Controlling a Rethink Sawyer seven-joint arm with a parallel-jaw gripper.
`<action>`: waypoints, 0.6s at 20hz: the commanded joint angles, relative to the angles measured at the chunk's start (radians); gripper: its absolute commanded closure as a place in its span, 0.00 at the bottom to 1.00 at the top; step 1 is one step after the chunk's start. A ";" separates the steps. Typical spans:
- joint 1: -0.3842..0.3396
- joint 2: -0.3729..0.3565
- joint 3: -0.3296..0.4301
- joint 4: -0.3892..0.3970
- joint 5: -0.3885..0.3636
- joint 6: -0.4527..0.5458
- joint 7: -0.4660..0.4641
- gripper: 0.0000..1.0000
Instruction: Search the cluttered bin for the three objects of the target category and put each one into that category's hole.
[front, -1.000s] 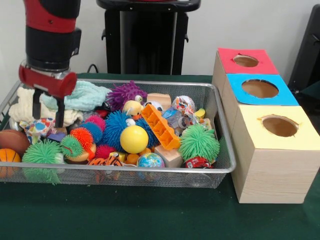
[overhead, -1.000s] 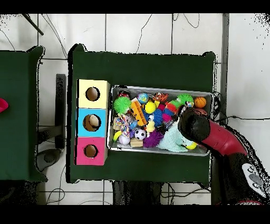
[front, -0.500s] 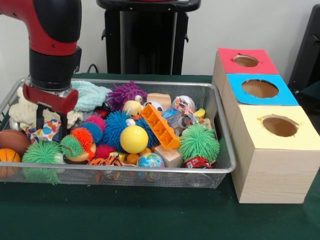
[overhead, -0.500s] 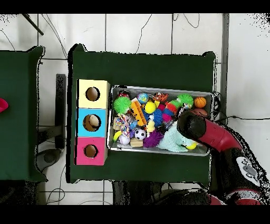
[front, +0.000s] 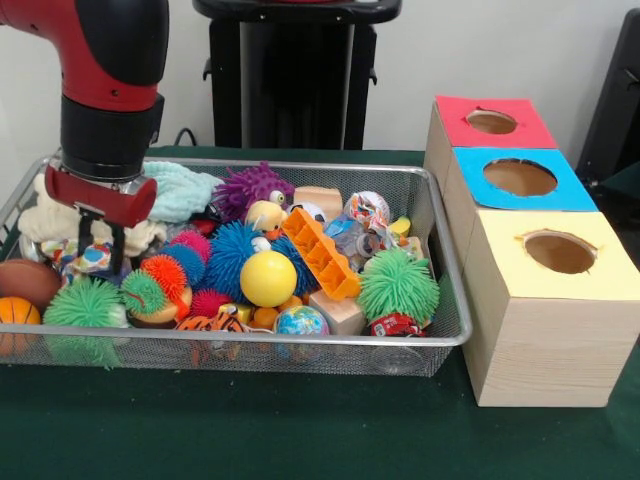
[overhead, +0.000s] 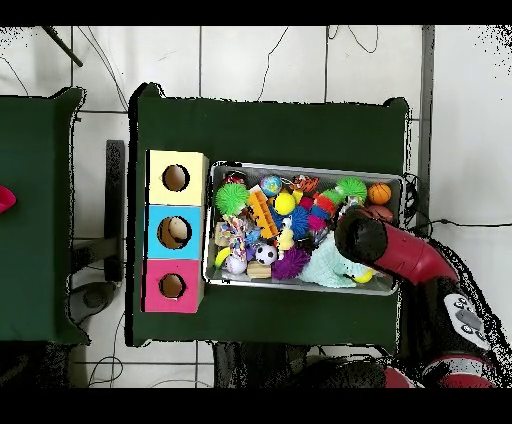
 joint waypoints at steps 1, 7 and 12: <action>-0.006 0.066 0.027 -0.028 -0.105 0.112 -0.039 1.00; 0.014 0.036 0.001 0.018 -0.089 0.075 0.052 1.00; -0.035 -0.060 0.076 0.155 -0.085 0.082 0.026 1.00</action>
